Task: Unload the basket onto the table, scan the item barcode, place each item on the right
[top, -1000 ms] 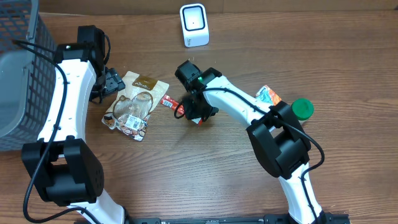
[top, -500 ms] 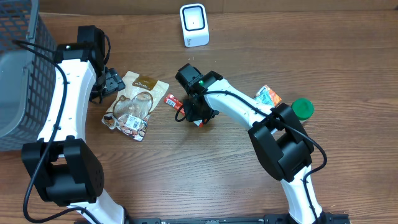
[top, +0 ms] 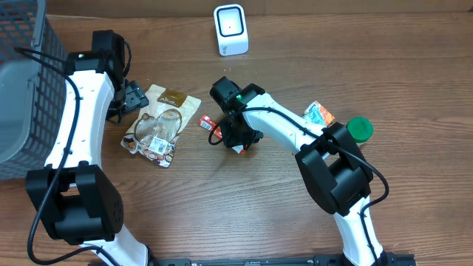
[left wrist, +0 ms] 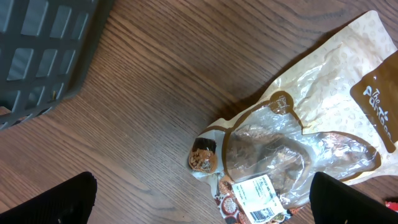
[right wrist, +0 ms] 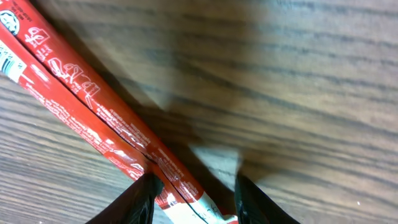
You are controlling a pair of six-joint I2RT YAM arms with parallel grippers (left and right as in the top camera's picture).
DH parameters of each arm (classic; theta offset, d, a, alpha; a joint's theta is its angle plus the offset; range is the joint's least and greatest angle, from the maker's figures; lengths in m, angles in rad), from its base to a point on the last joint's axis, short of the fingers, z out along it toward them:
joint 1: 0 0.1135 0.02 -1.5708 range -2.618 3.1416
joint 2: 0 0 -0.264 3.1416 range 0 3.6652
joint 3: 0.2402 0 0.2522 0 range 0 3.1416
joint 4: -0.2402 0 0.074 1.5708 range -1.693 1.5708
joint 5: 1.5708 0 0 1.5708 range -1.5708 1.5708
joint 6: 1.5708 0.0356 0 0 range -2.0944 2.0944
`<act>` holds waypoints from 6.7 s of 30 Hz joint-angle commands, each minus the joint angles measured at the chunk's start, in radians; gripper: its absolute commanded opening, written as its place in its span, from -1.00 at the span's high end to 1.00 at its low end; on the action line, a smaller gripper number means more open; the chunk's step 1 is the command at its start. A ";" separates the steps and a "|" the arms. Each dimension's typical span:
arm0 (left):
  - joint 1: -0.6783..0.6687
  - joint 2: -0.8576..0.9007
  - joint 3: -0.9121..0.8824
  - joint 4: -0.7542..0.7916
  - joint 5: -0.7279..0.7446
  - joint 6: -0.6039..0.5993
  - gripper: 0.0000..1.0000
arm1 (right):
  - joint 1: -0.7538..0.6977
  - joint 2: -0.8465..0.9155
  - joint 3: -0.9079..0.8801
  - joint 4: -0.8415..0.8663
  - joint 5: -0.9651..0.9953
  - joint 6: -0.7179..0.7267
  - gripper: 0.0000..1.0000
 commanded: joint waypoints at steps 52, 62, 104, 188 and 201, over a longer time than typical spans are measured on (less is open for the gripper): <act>-0.007 -0.008 0.017 0.001 -0.011 0.000 -1.00 | -0.034 -0.071 0.004 -0.053 0.014 -0.001 0.05; -0.007 -0.008 0.017 0.001 -0.010 0.000 -1.00 | -0.034 -0.071 -0.055 -0.021 0.039 -0.001 0.04; -0.007 -0.008 0.017 0.001 -0.011 0.000 -1.00 | -0.013 -0.508 -0.049 -0.003 0.090 0.109 0.93; -0.007 -0.008 0.017 0.001 -0.010 0.000 -0.99 | -0.013 -0.694 -0.209 -0.003 0.213 0.101 0.93; -0.007 -0.008 0.017 0.001 -0.010 0.001 -1.00 | -0.013 -0.687 -0.209 0.024 0.214 0.010 0.93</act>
